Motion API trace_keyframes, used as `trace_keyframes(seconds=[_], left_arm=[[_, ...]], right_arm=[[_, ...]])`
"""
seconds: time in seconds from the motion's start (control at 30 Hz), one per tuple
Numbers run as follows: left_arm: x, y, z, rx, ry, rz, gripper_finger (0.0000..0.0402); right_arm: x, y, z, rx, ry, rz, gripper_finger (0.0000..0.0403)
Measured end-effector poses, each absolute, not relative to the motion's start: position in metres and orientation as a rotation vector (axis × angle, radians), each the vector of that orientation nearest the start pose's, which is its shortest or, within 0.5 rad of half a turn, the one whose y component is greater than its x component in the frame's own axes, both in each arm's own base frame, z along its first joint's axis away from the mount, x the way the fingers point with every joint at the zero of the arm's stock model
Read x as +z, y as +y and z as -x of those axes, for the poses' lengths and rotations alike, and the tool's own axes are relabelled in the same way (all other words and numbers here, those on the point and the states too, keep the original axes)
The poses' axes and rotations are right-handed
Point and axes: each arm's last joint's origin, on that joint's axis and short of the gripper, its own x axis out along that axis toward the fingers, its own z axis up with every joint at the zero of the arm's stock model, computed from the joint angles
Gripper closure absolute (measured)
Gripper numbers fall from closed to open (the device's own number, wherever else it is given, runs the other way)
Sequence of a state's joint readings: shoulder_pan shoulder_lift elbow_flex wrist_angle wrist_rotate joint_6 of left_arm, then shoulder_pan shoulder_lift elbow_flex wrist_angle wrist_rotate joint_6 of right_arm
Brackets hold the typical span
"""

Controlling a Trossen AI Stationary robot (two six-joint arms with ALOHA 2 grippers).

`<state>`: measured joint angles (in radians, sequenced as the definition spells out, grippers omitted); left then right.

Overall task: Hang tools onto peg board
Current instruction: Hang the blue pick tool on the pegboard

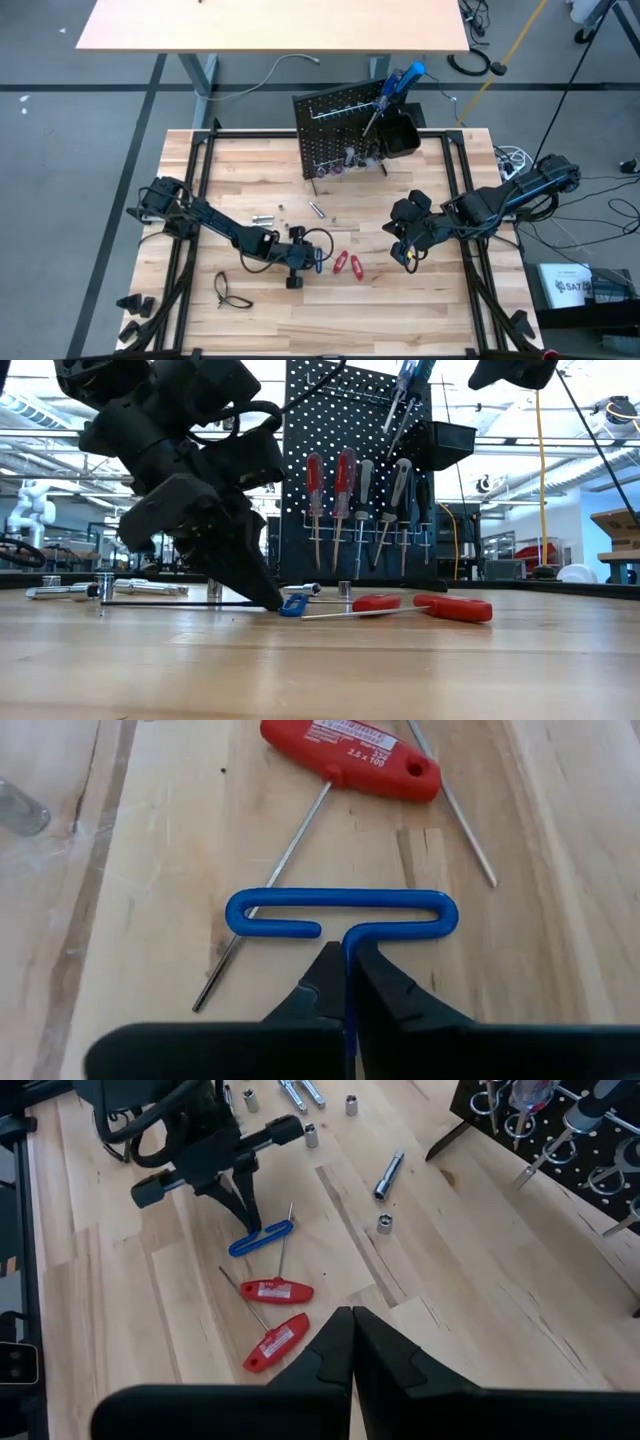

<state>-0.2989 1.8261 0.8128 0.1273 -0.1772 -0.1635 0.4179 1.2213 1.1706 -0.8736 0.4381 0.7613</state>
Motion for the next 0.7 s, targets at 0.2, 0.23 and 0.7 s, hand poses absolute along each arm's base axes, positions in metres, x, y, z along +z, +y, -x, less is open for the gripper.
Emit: trace_keyframes(seconds=[0.2, 0.23, 0.7], left_arm=[[0.134, -0.087, -0.311, -0.004, 0.795, -0.107, 0.0399], [0.14, -0.086, -0.311, -0.002, 0.771, -0.105, 0.04], [0.242, -0.04, -0.292, 0.113, 0.42, -0.15, 0.0401]], right_arm=[[0.324, 0.084, -0.219, -0.331, 0.765, -0.335, 0.0403], [0.325, 0.084, -0.22, -0.332, 0.756, -0.338, 0.0403], [0.327, 0.059, -0.261, -0.079, 0.403, -0.355, 0.0403]])
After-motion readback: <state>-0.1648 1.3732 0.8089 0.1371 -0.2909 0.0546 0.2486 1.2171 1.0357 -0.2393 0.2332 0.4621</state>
